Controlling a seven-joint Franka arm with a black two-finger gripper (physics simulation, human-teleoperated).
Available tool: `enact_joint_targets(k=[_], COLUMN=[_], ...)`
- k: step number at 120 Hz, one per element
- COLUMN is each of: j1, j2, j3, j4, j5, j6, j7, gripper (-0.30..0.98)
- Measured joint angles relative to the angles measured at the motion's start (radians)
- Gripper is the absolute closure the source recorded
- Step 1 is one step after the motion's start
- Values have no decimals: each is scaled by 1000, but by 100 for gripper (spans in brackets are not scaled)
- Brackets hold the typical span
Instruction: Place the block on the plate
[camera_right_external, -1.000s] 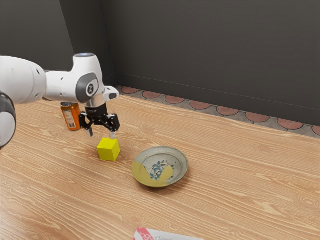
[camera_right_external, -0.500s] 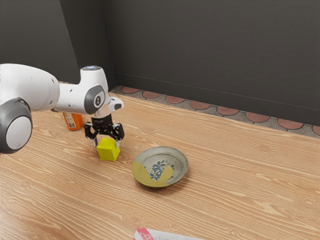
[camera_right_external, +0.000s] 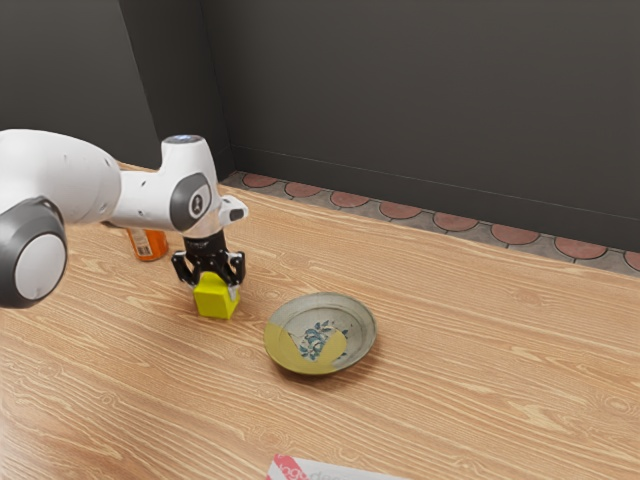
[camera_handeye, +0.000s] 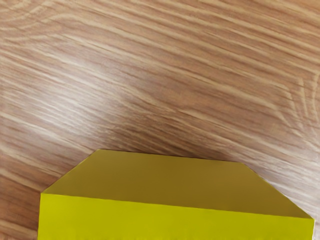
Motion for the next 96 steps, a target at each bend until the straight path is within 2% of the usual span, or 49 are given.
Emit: enact_joint_targets(k=[25,56,96], j1=[-27,-147,-257], j2=[-115,-207,-214], j3=[-3,-4,-24], j4=[-13,-49,-69], j5=[5,6,6], j6=[-60,-133,-159], j7=[-7,-12,-9], gripper=[30,31,31])
